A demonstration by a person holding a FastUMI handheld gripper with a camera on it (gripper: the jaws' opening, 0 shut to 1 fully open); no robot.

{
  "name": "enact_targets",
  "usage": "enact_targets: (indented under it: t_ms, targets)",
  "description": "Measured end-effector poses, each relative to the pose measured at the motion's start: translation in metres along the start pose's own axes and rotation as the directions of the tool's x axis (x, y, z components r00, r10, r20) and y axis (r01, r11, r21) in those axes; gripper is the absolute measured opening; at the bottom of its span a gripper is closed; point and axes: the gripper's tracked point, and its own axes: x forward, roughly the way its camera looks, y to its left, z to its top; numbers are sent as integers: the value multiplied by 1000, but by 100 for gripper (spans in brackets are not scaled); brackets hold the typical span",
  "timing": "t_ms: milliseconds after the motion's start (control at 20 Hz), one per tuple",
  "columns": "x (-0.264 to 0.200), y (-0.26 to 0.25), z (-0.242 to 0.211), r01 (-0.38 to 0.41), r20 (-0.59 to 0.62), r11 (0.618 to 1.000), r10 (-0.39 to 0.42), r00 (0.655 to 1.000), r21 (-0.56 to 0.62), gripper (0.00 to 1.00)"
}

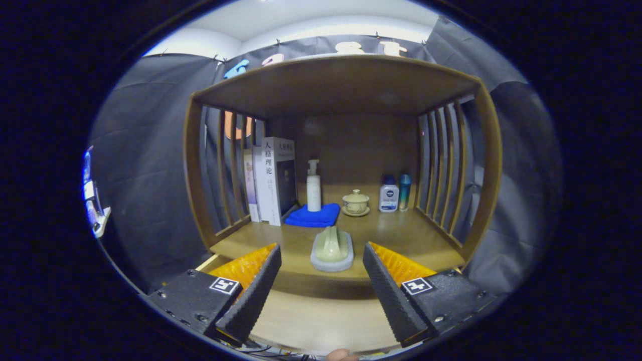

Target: Pull open the drawer, take out the items inside it, and place them on the countertop above the cabinet.

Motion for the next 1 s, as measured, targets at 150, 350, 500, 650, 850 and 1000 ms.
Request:
enact_targets:
  t_ms: [150, 350, 500, 650, 850, 1000]
  targets:
    - [-35, -2, -21, 7, 36, 999, -9, 999, 47, 100]
    - [-74, -3, -78, 27, 15, 997, -29, 999, 79, 100]
    - [-86, -13, -113, 74, 4, 993, -75, 997, 96, 100]
    - [-94, -18, -141, 97, 2, 987, -98, 995, 125, 100]
    - [-92, -10, -169, 102, -16, 990, -101, 995, 98, 100]
    - [-85, 1, -176, 109, 0, 993, -109, 994, 39, 100]
